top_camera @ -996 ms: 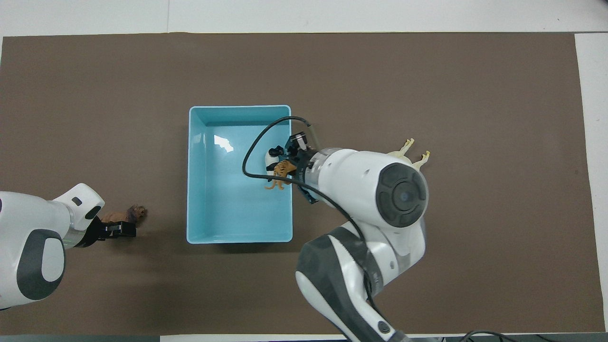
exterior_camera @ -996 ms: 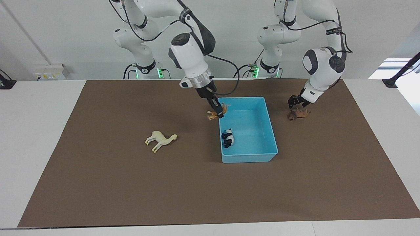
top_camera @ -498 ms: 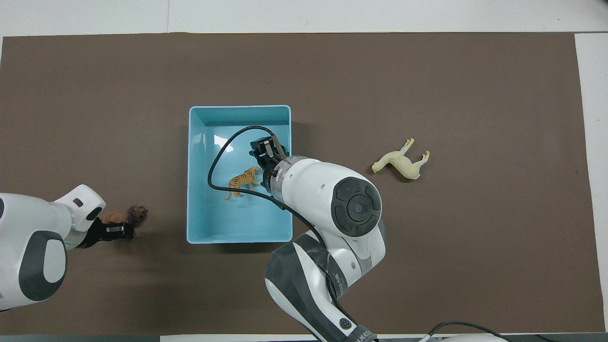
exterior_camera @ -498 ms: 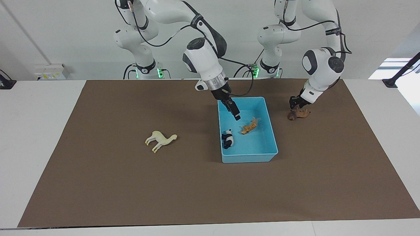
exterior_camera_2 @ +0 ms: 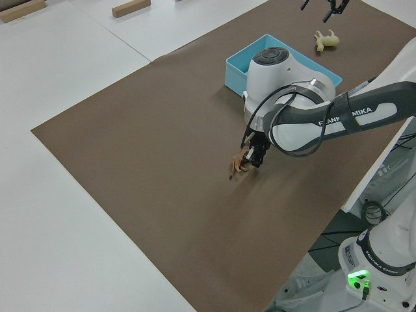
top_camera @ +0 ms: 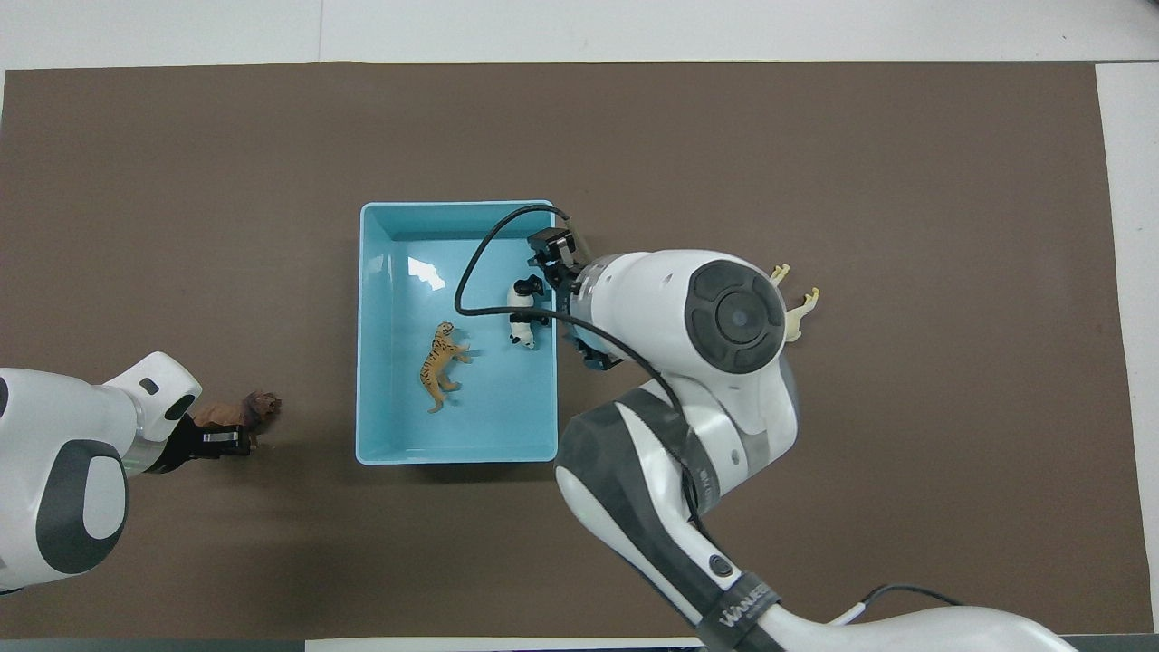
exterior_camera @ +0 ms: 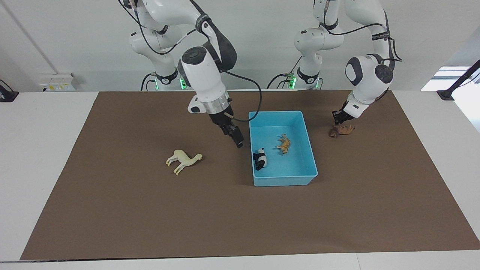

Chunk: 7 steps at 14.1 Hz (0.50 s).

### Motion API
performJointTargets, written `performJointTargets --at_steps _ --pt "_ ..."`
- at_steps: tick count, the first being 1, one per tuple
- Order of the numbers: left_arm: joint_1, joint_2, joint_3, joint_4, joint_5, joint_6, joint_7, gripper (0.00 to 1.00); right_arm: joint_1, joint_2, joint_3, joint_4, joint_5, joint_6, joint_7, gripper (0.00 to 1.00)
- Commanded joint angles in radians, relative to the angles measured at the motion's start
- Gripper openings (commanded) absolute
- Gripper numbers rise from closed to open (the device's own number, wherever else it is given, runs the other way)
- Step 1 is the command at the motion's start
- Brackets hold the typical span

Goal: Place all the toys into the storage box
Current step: 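Lift the lion with the left gripper while the right gripper reaches the horse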

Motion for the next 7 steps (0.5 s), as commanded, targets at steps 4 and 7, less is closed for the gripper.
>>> performJointTargets --at_steps 4,7 --pt "-0.015 -0.012 0.005 0.038 0.018 -0.006 -0.033 0.0 -0.131 -0.044 0.012 -0.011 -0.081 -0.155 -0.619 1.0" --pt "-0.015 0.012 0.004 0.253 0.018 -0.224 -0.068 0.0 -0.15 -0.069 0.012 -0.07 -0.155 -0.157 -0.977 1.0"
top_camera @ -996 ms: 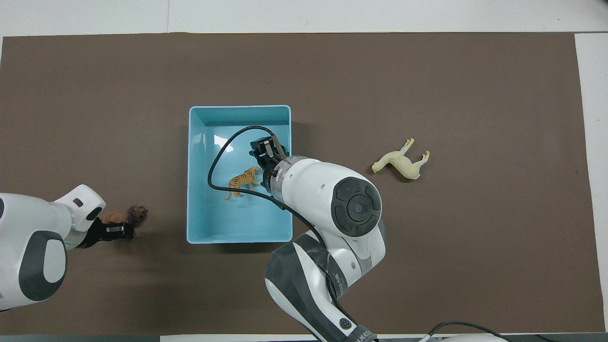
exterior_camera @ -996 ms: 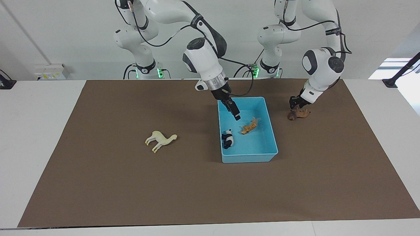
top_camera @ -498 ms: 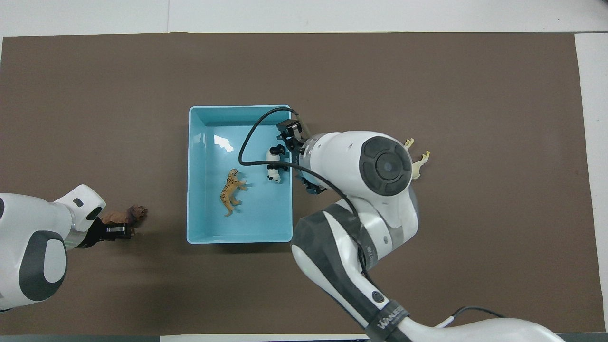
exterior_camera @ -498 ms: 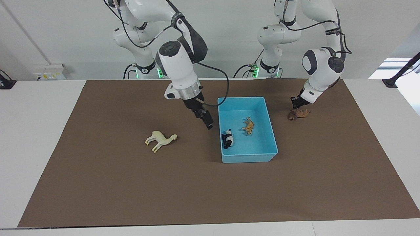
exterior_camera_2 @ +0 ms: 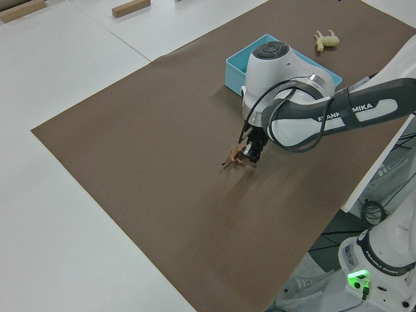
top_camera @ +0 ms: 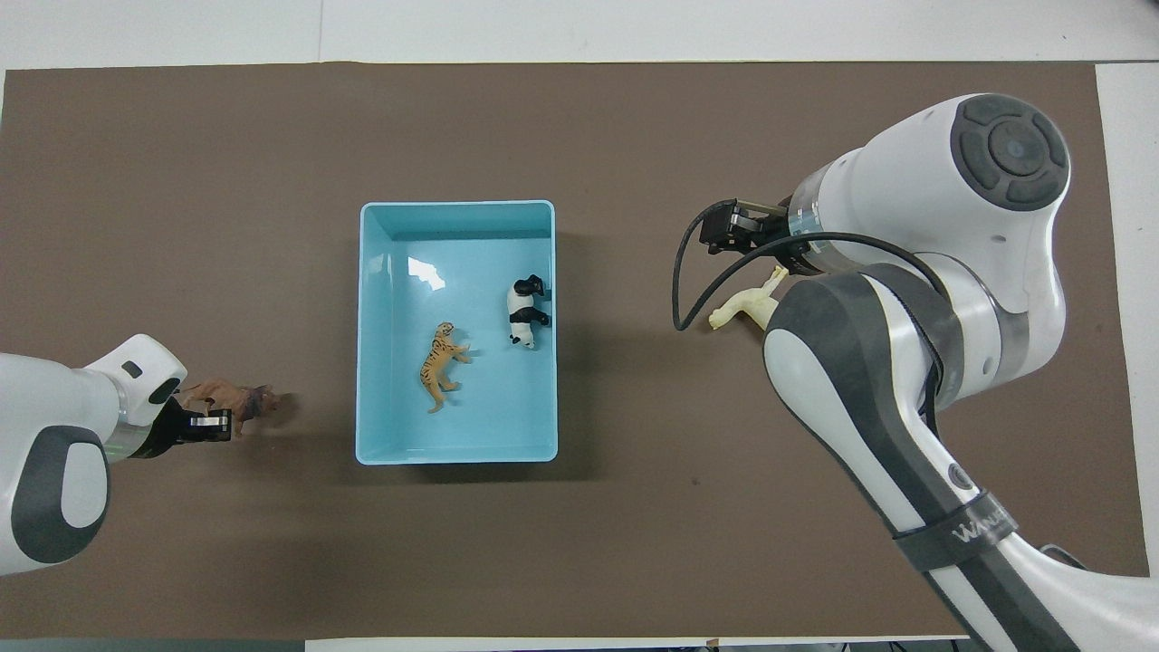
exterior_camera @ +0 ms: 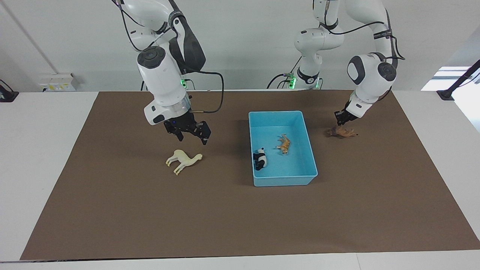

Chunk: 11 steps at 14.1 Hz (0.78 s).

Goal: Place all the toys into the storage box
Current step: 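Lift the lion with the left gripper while the right gripper reaches the horse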

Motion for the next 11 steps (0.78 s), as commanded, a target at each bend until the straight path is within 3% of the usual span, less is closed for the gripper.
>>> performJointTargets --at_steps 1,4,6,8,11 --pt "-0.015 0.038 0.001 0.25 0.018 -0.235 -0.063 0.0 -0.037 -0.048 0.016 -0.098 -0.05 0.013 -0.39 1.0" --pt "-0.054 0.135 -0.001 0.485 -0.033 -0.391 -0.159 0.0 -0.076 -0.088 0.014 -0.219 -0.052 0.109 -0.733 1.0" --pt "-0.133 0.152 -0.001 0.512 -0.077 -0.333 -0.335 0.0 -0.093 -0.101 0.014 -0.299 -0.052 0.248 -1.001 1.0" --pt "-0.238 0.17 -0.001 0.51 -0.08 -0.218 -0.51 0.0 -0.107 -0.102 0.016 -0.323 -0.052 0.293 -1.164 1.0" --pt "-0.355 0.19 -0.001 0.506 -0.134 -0.109 -0.653 0.0 -0.078 -0.095 0.017 -0.357 -0.053 0.33 -1.192 1.0"
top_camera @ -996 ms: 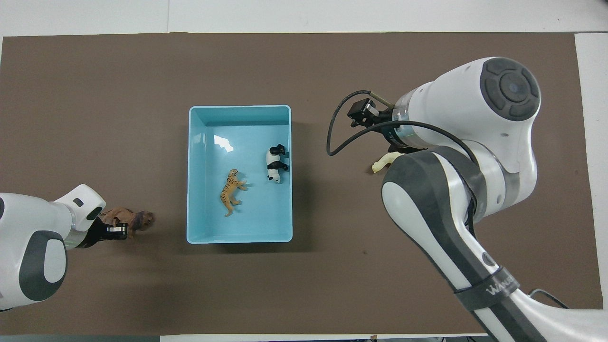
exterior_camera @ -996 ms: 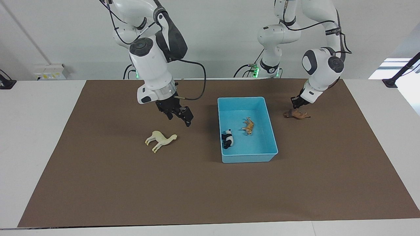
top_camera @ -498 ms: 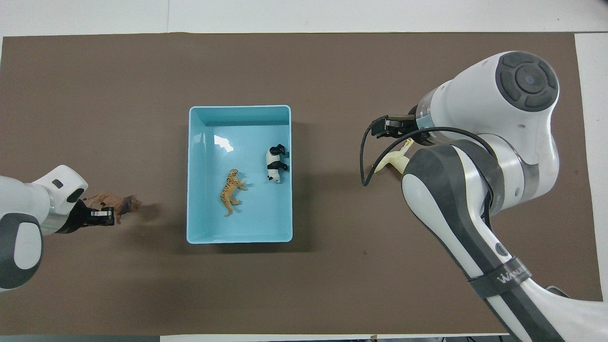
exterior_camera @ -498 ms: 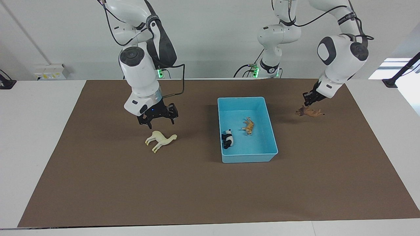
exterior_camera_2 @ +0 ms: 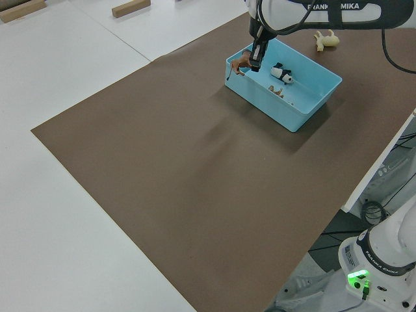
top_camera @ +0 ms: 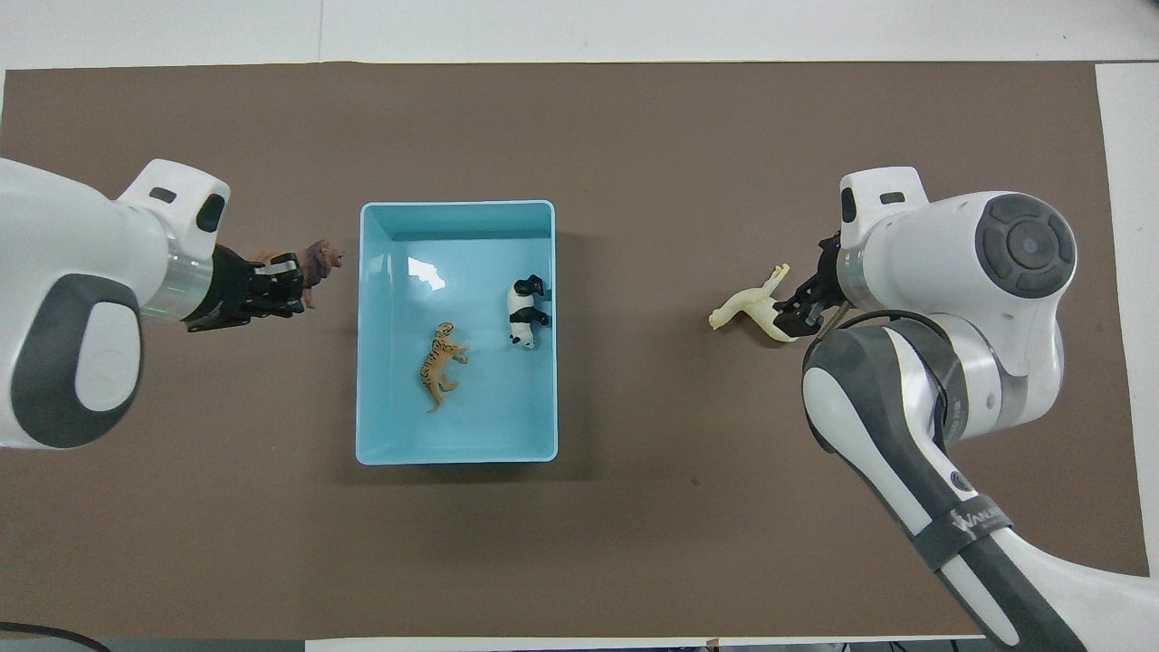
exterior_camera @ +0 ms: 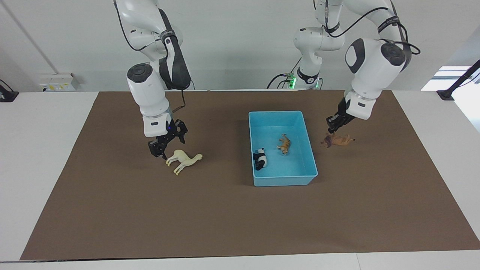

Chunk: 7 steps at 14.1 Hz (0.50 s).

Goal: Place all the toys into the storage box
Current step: 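Drop the lion in the box while the right gripper grasps the horse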

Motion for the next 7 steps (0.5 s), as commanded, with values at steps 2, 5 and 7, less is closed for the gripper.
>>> performJointTargets --at_steps 2,5,7 --pt "-0.156 0.054 0.019 0.003 -0.026 0.119 -0.209 0.0 0.036 -0.009 0.012 -0.105 -0.015 0.142 -0.029 1.0" --pt "-0.207 0.06 0.019 -0.014 -0.026 0.124 -0.288 0.18 0.061 0.03 0.01 -0.12 -0.014 0.196 -0.026 1.0" --pt "-0.205 0.055 0.022 -0.008 -0.018 0.074 -0.291 1.0 0.059 0.034 0.01 -0.151 -0.015 0.231 -0.027 1.0"
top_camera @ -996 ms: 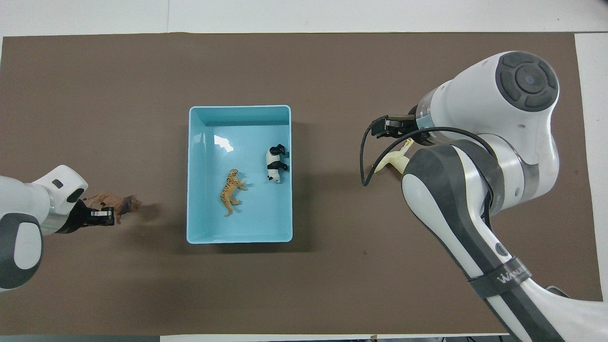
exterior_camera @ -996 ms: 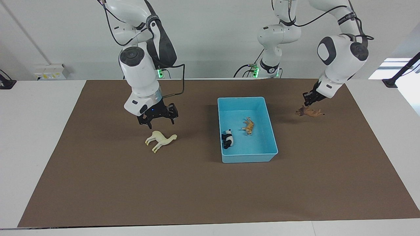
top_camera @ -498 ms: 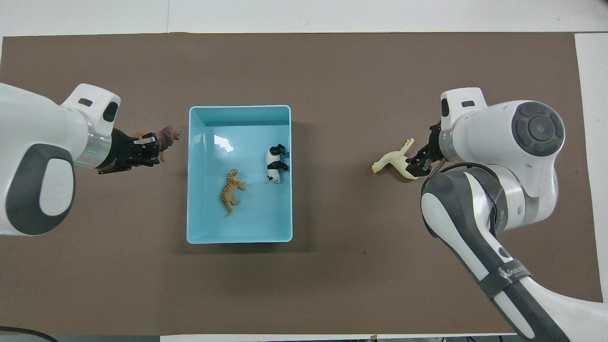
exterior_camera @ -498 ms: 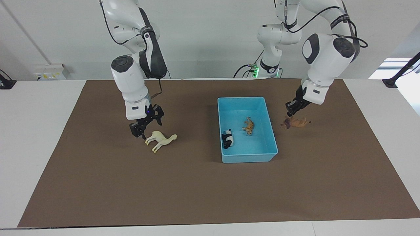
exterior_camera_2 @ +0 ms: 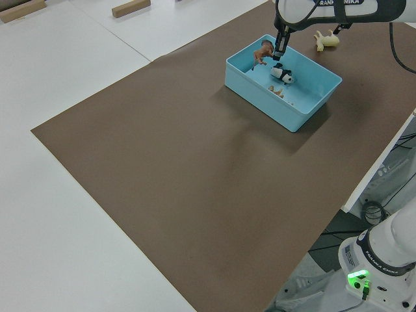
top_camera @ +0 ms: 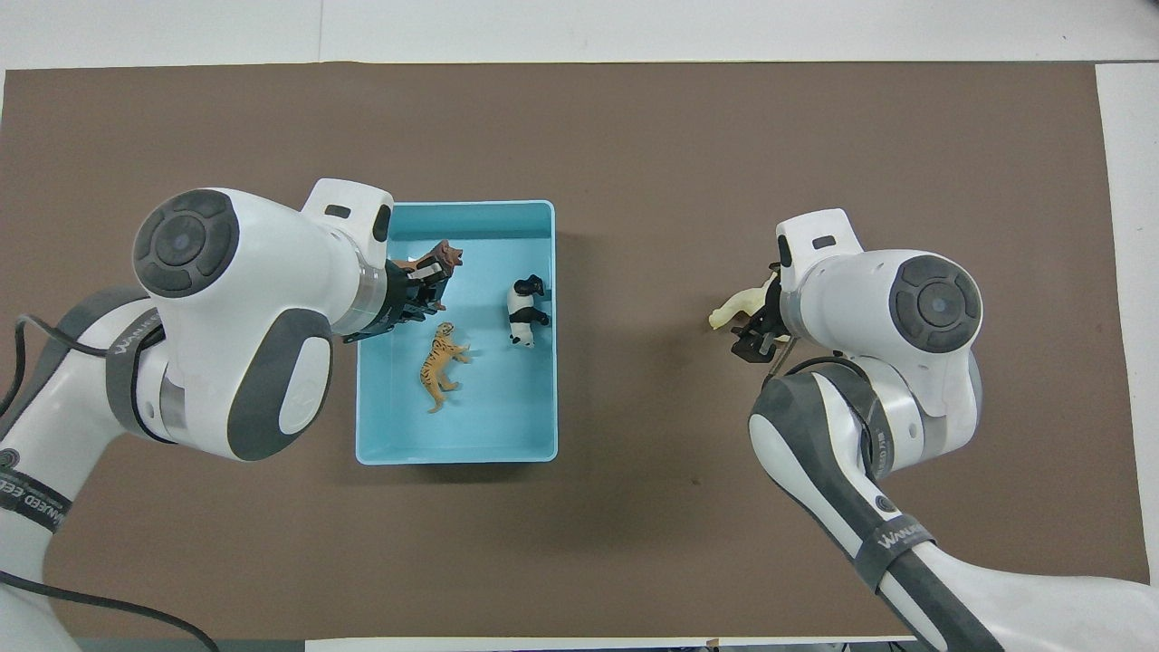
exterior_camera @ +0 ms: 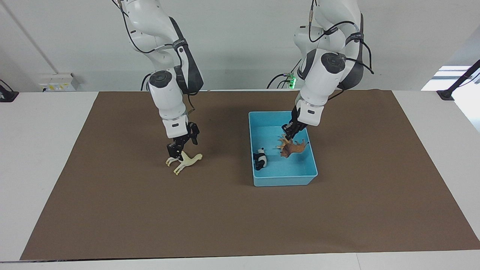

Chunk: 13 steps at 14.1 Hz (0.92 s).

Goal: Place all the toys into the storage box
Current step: 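Drop the lion in the box while the right gripper grasps the horse, then lift the cream horse with the right gripper while the left gripper withdraws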

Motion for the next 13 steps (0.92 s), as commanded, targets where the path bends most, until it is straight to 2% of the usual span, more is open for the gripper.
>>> performJointTargets --at_steps 1,3,5,7,11,13 --pt "-0.002 -0.024 0.025 -0.002 -0.005 -0.057 -0.006 1.0 -0.015 -0.004 0.003 -0.051 -0.015 0.054 -0.014 1.0" --pt "0.015 -0.061 0.032 0.006 0.008 -0.118 0.0 1.0 -0.027 -0.009 0.003 -0.07 -0.021 0.057 -0.015 1.0" --pt "0.092 -0.107 0.034 0.008 0.093 -0.138 0.021 1.0 -0.035 -0.009 0.001 -0.077 -0.036 0.078 -0.02 1.0" --pt "0.171 -0.127 0.037 0.023 0.099 -0.155 0.105 1.0 -0.038 0.0 0.001 -0.088 -0.037 0.1 -0.017 1.0" --pt "0.351 -0.127 0.038 0.124 0.102 -0.362 0.496 1.0 -0.043 0.014 0.001 -0.096 -0.037 0.135 -0.015 0.99" --pt "0.385 -0.133 0.037 0.144 0.169 -0.433 0.66 1.0 -0.043 0.012 -0.001 -0.105 -0.047 0.136 -0.017 0.99"
